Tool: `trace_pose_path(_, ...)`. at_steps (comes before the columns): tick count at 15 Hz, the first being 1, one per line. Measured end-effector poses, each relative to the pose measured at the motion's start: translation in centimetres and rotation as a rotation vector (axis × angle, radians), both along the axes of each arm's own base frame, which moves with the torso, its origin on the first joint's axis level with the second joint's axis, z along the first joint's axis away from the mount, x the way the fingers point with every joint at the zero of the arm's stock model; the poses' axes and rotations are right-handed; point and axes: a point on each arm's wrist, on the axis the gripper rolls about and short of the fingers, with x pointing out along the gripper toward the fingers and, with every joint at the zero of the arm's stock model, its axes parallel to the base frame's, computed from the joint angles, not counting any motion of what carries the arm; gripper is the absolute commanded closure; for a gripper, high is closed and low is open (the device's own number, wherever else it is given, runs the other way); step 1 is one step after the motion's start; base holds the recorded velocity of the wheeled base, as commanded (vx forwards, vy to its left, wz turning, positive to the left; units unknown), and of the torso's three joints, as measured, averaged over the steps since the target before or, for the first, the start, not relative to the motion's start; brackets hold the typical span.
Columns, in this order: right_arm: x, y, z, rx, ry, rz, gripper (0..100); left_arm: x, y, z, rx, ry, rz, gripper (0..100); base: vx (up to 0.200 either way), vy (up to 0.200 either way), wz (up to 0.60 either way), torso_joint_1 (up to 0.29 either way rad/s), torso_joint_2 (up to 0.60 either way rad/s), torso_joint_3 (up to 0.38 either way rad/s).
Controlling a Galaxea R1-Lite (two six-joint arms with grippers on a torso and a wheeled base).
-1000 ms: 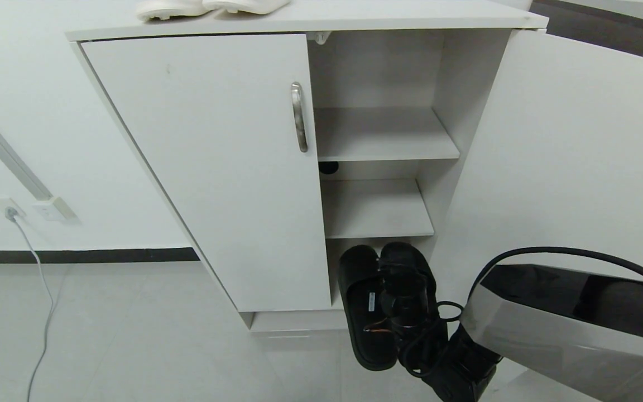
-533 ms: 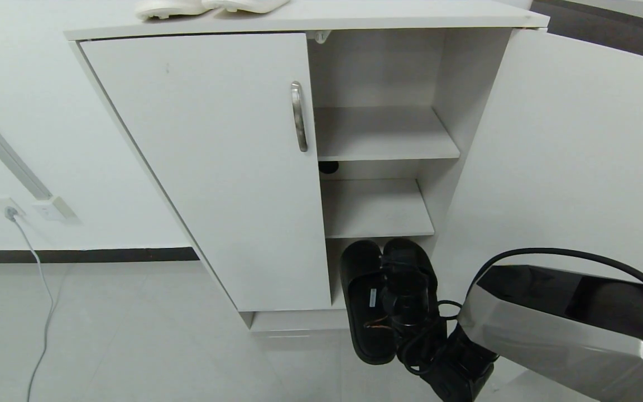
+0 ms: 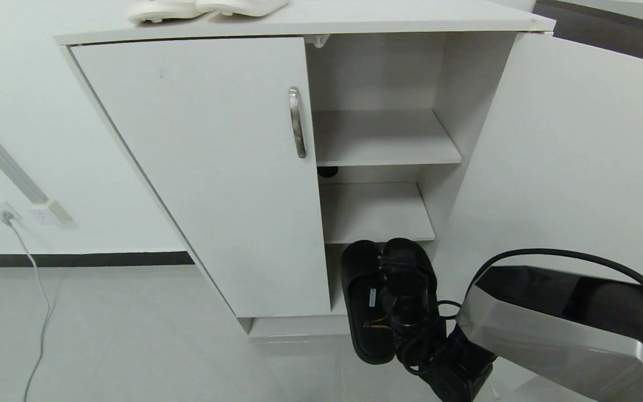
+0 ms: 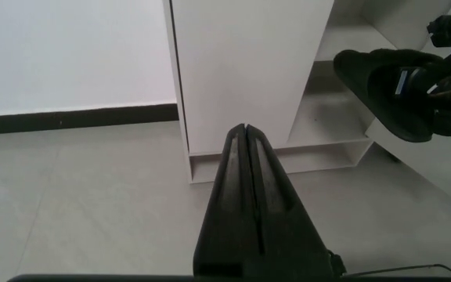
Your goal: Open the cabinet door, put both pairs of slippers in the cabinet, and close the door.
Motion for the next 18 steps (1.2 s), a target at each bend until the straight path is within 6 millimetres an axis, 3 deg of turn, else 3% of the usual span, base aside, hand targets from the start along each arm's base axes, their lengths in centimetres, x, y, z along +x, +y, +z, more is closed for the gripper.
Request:
trace_pose_path(6, 0.1, -0.1, 0.2, -0.007, -0.016, -0.001, 100, 0.0, 0.0, 0.0, 0.0, 0.0, 0.0, 100, 0.2, 0.0, 0.0, 0.006, 0.0, 0.002)
trace_pose_path(10, 0.5, 0.2, 0.6, -0.003, -0.025, -0.001, 100, 0.0, 0.0, 0.0, 0.0, 0.0, 0.001, 100, 0.0, 0.0, 0.0, 0.0, 0.0, 0.0)
trace_pose_path(18, 5.9, 1.5, 2.4, 0.001, -0.023, -0.051, 100, 0.0, 0.0, 0.0, -0.001, 0.0, 0.001, 100, 0.0, 0.0, 0.0, 0.0, 0.0, 0.0)
